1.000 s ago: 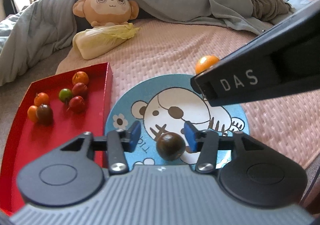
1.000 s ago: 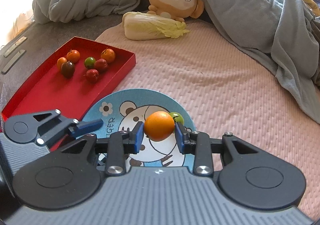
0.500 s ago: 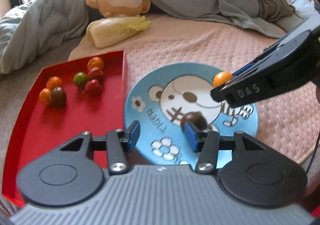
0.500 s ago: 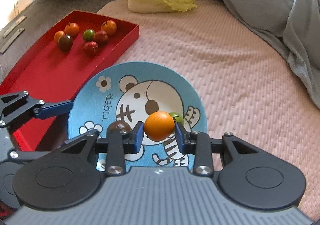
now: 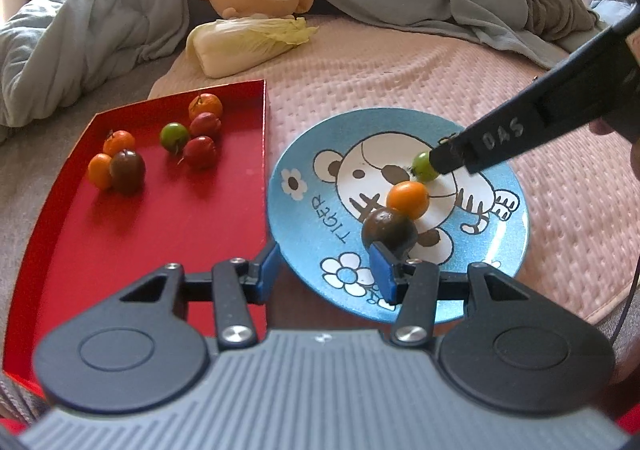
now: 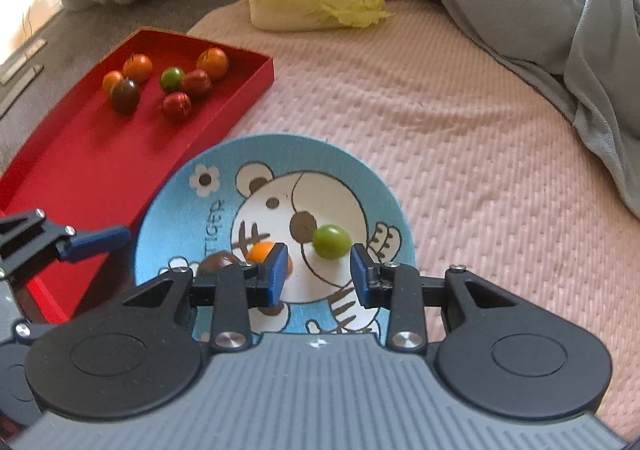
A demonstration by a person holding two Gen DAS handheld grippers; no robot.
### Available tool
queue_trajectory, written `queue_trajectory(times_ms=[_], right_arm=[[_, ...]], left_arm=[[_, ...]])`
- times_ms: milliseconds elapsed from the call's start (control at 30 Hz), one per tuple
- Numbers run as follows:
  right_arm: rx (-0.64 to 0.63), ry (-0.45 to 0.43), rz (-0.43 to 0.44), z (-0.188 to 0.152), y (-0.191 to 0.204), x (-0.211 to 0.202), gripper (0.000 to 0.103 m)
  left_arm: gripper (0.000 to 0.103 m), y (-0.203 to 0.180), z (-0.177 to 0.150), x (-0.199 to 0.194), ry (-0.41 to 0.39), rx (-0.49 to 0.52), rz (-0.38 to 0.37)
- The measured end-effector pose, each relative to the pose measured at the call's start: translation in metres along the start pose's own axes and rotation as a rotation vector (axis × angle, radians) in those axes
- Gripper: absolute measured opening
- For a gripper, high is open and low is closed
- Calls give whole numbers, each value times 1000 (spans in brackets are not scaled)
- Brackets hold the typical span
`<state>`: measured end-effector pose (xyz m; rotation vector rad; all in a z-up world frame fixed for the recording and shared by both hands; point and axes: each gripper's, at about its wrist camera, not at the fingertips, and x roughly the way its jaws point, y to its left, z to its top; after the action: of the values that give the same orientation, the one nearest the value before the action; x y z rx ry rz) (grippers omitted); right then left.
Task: Organize fruits
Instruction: 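Open the left gripper over the plate while the right gripper releases the orange tomato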
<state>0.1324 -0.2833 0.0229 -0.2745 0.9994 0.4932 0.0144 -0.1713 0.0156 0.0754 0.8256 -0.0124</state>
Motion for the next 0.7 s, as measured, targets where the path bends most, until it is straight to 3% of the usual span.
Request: queue_trajectory(times_ms=[700], right_arm=[[17,-94,80,22,16,-19,40]], left_arm=[[52,18,2,-13,-22,-50,15]])
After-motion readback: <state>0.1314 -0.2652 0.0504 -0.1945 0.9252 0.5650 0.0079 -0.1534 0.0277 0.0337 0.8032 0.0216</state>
